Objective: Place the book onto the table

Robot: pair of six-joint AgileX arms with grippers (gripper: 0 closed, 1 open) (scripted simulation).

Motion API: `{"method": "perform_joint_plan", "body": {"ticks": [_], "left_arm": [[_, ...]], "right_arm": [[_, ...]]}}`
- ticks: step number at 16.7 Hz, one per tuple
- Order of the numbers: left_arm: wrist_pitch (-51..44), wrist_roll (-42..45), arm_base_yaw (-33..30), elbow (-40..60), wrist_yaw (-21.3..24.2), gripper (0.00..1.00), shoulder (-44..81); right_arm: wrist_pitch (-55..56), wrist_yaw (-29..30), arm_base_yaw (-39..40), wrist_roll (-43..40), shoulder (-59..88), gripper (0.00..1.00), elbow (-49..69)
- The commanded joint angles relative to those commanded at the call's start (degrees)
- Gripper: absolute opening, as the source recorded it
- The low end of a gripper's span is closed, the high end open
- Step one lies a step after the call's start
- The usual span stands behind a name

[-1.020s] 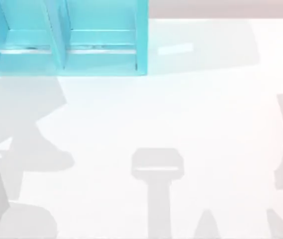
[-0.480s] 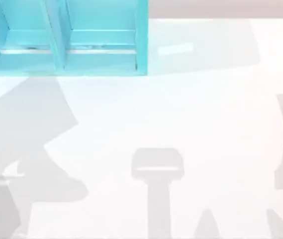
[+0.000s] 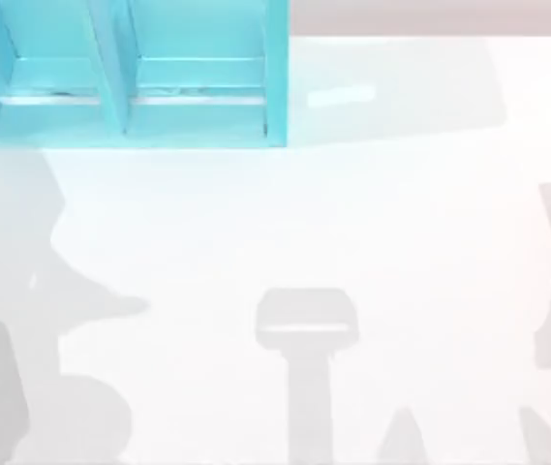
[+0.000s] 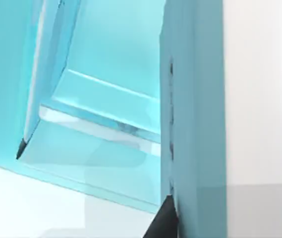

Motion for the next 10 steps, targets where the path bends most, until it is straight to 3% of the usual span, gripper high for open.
{"method": "perform_joint_plan", "body": {"ticks": [4,10], "left_arm": [[-6.34,-18.36,-14.51,-3.25,-14.55,0.00,5.29],[-14.03,-54.42,-44.79,0.72,-40.15,0.00,16.57]], "right_arm": [[0.00,0.00,0.00,0.00,0.00,1.00,0.00],[0.00,0.00,0.00,0.00,0.00,1.00,0.00]]}}
